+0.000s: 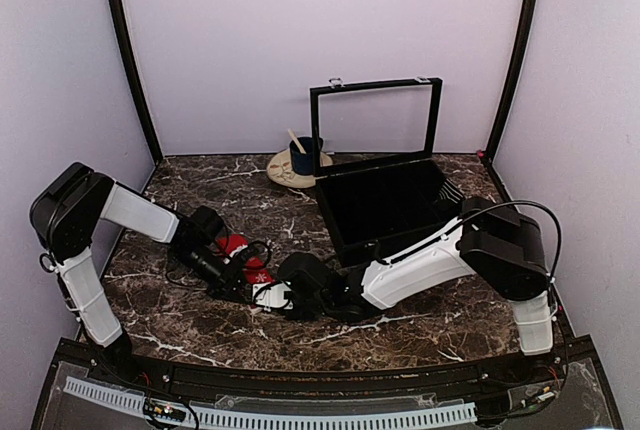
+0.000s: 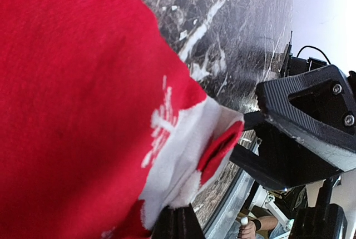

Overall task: Roll the socks
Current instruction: Roll the sock at the center of the board.

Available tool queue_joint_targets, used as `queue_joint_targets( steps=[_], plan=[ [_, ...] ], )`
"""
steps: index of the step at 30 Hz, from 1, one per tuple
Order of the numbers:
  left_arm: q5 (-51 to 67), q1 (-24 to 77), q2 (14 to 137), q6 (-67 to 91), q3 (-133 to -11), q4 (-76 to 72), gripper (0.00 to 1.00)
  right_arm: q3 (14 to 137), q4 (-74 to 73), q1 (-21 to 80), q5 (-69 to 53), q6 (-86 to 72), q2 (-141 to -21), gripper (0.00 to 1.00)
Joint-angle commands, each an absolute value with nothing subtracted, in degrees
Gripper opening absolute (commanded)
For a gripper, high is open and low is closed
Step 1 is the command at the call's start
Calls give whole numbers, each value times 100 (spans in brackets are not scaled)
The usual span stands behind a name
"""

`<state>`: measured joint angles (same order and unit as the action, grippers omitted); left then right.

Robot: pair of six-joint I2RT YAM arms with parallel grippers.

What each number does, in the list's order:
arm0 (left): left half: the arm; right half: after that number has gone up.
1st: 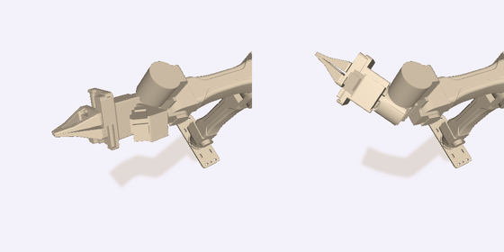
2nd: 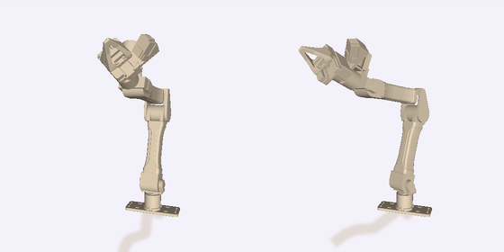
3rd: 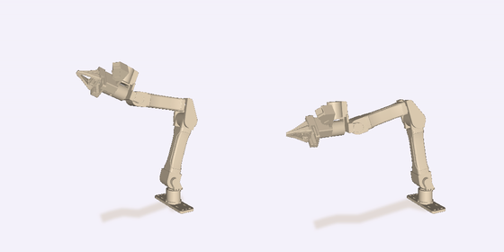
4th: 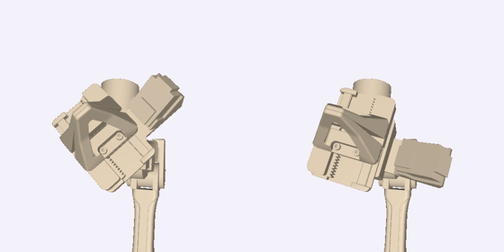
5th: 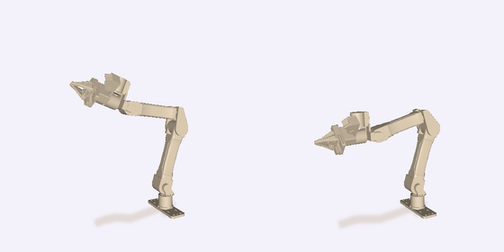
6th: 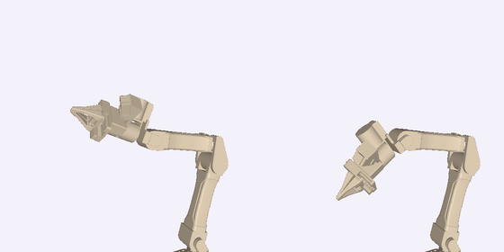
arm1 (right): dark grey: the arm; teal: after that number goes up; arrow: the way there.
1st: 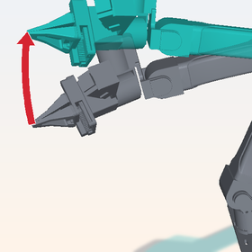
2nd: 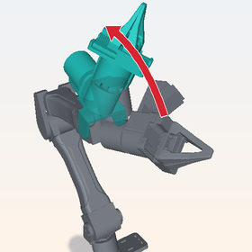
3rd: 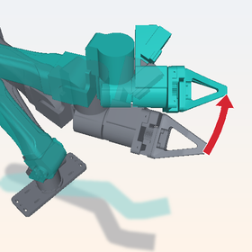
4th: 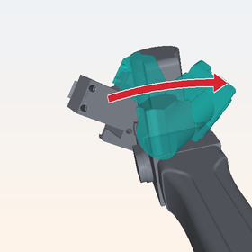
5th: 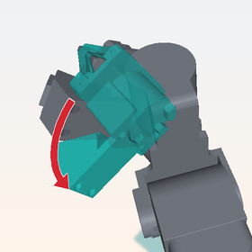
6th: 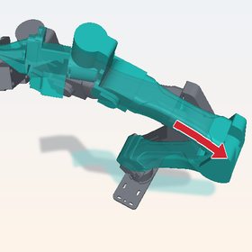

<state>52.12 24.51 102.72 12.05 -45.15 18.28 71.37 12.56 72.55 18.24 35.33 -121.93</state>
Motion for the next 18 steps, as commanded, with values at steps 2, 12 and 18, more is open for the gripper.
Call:
queue_joint_targets(
  steps=[2, 12, 18],
  plan=[
    [5136, 2357, 10468, 867, -4701, 2342, 0, 7157, 1258, 7352, 1657, 3593, -12322, 43],
    [5377, 2320, 10597, 578, -4916, 2611, 0, 7344, 1171, 7349, 1495, 3728, -12630, 38],
    [5426, 2288, 10591, 458, -4948, 2711, 0, 7554, 949, 7330, 1443, 3722, -12846, 30]
  ],
)
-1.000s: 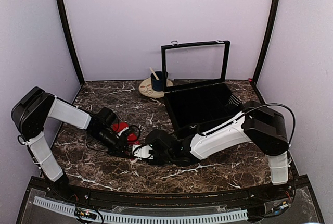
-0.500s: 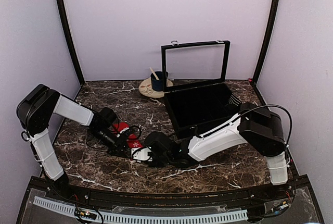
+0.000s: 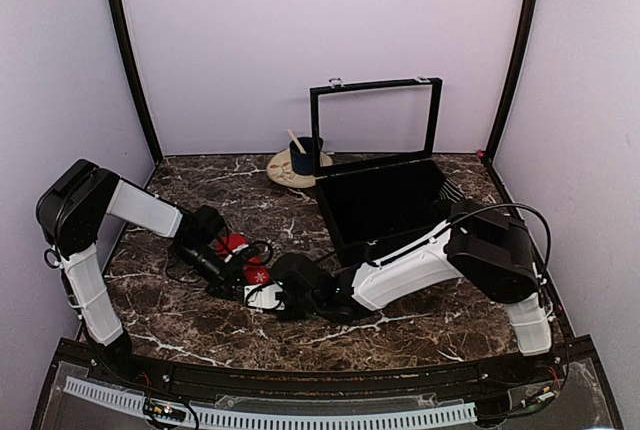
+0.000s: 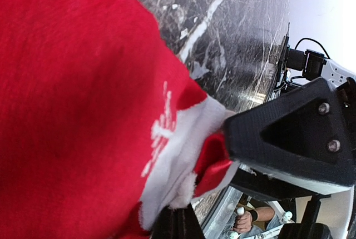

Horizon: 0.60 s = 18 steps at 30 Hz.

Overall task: Roll the socks
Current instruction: Roll the sock at the center of the board.

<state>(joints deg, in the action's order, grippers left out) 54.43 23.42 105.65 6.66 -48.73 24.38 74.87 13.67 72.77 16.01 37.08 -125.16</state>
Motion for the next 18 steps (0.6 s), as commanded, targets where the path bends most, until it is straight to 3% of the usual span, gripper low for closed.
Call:
queue_joint_targets(
  steps=[1, 8, 18],
  plan=[
    [5420, 2278, 10584, 452, -4952, 2712, 0, 7554, 918, 7329, 1460, 3710, -12843, 27],
    [5220, 2165, 10302, 621, -4885, 2603, 0, 7287, 613, 7338, 1512, 3490, -12516, 7],
    [4710, 2078, 9289, 1465, -4659, 1814, 15, 8160, -1122, 7355, 949, 2721, -12344, 3]
  ],
)
